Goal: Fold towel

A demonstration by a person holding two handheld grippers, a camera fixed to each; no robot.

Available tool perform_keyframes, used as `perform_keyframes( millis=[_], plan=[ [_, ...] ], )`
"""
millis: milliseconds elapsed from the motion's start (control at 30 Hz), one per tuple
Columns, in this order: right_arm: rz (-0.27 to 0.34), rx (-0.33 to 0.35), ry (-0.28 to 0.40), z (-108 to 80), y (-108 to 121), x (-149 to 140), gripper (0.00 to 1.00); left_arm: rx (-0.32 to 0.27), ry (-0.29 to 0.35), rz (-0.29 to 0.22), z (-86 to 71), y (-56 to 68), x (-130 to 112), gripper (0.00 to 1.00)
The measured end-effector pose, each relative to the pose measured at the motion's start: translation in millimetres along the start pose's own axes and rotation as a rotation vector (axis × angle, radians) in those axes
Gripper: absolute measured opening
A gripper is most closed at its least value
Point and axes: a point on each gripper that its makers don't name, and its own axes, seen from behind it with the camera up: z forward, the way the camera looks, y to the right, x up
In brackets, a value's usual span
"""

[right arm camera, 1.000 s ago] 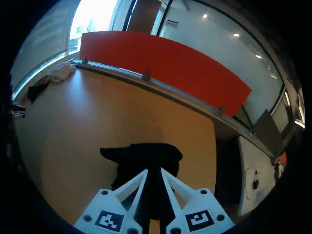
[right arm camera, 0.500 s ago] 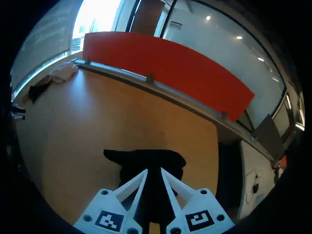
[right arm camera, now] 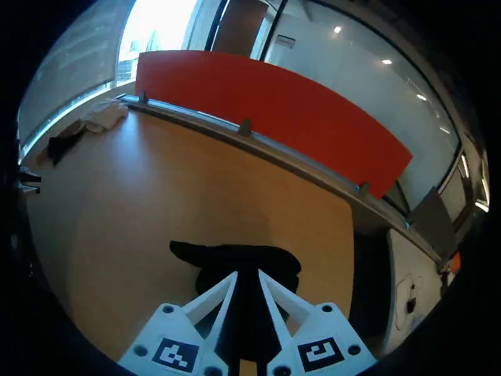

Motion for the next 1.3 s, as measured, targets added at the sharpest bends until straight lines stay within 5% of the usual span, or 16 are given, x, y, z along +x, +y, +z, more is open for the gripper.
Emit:
perform_keyframes(
  millis=[900, 1300],
  plan=[
    [0.016, 0.019, 0.012, 16.2, -7, 12, 0.08, 0.015, -0.001, -0.009, -2.0, -5.9, -1, 0.93],
    [-0.008, -0.021, -0.068, 4.3, 11, -40, 0.08, 0.011, -0.006, -0.005, -1.7, -4.3, -2, 0.93]
  ],
)
